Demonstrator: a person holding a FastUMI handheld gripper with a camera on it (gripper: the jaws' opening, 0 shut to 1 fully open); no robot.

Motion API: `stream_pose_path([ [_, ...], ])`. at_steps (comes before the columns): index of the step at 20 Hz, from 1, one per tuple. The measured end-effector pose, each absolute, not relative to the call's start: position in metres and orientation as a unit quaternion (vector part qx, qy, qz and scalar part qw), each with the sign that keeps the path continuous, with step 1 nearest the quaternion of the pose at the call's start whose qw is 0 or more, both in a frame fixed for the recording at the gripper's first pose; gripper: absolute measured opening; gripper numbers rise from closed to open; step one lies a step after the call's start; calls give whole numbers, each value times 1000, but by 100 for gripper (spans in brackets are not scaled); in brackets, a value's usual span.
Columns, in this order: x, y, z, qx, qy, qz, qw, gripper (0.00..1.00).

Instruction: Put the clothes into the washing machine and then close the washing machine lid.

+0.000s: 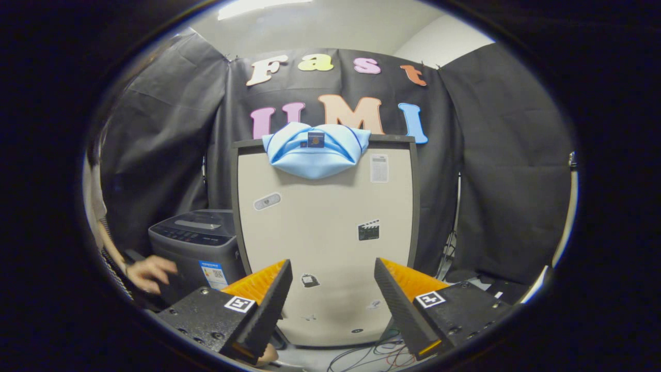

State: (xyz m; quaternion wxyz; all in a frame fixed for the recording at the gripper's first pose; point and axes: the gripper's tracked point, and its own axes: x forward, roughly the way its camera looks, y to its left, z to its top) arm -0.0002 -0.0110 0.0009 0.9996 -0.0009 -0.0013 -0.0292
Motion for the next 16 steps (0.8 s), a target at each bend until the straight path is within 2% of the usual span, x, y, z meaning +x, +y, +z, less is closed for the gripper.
stream_pose_path([
  [6,2,-27,9,27,7,-73,997,97],
  [11,24,-32,115,21,-67,-100,993,97],
  [16,83,-17,208,-34,-68,-88,993,97],
])
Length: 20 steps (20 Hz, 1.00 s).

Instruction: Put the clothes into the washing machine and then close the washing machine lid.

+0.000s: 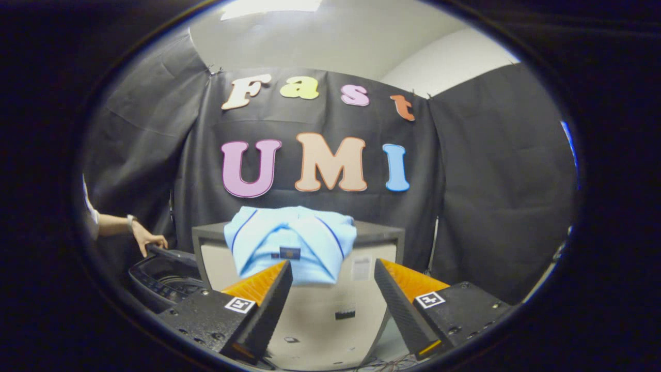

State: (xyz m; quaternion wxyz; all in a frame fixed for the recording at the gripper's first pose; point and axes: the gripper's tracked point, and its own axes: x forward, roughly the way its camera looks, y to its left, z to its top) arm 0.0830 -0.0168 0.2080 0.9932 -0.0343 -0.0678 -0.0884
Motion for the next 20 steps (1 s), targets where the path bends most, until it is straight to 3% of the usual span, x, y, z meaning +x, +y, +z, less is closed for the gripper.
stream_pose_path([
  [5,167,12,252,29,-55,-52,997,97],
  [11,249,18,224,49,33,-55,997,97],
  [20,275,17,193,-5,94,-83,992,97],
])
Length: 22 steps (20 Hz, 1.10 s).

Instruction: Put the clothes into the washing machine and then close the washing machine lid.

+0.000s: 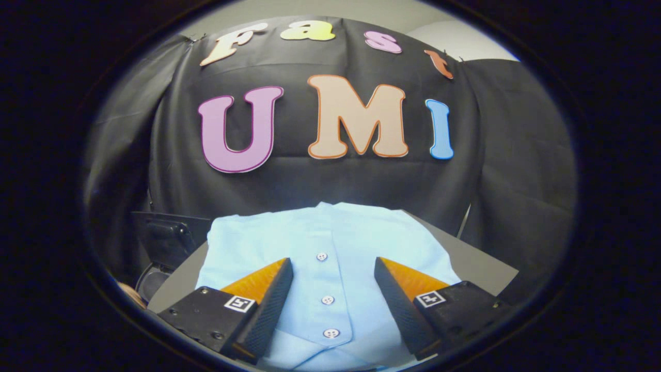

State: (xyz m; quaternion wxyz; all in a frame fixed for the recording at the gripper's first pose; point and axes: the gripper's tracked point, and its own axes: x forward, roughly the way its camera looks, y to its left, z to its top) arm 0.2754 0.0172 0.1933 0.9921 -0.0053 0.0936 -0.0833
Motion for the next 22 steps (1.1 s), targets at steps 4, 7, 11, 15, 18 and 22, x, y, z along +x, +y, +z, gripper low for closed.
stream_pose_path([
  [4,279,26,191,13,88,-68,994,83],
  [7,284,35,192,15,84,-60,995,62],
  [11,283,39,190,44,96,-59,993,35],
  [15,283,45,189,62,109,-61,990,26],
  [18,285,68,191,83,105,-44,990,19],
  [22,292,116,199,58,92,-19,994,17],
])
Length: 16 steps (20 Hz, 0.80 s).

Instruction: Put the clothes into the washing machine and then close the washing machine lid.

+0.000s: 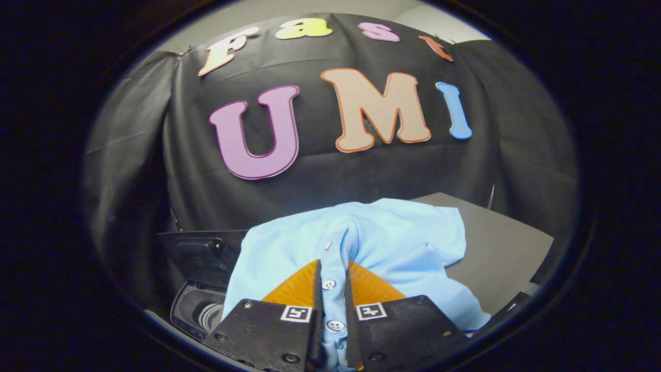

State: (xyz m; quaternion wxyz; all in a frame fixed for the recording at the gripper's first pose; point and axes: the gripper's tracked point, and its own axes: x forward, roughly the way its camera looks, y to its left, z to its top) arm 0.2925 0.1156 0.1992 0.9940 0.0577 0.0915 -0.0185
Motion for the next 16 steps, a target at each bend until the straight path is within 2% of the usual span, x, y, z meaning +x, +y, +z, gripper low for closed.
stream_pose_path([
  [9,304,275,240,38,69,114,990,16],
  [16,320,387,216,83,95,209,970,16],
])
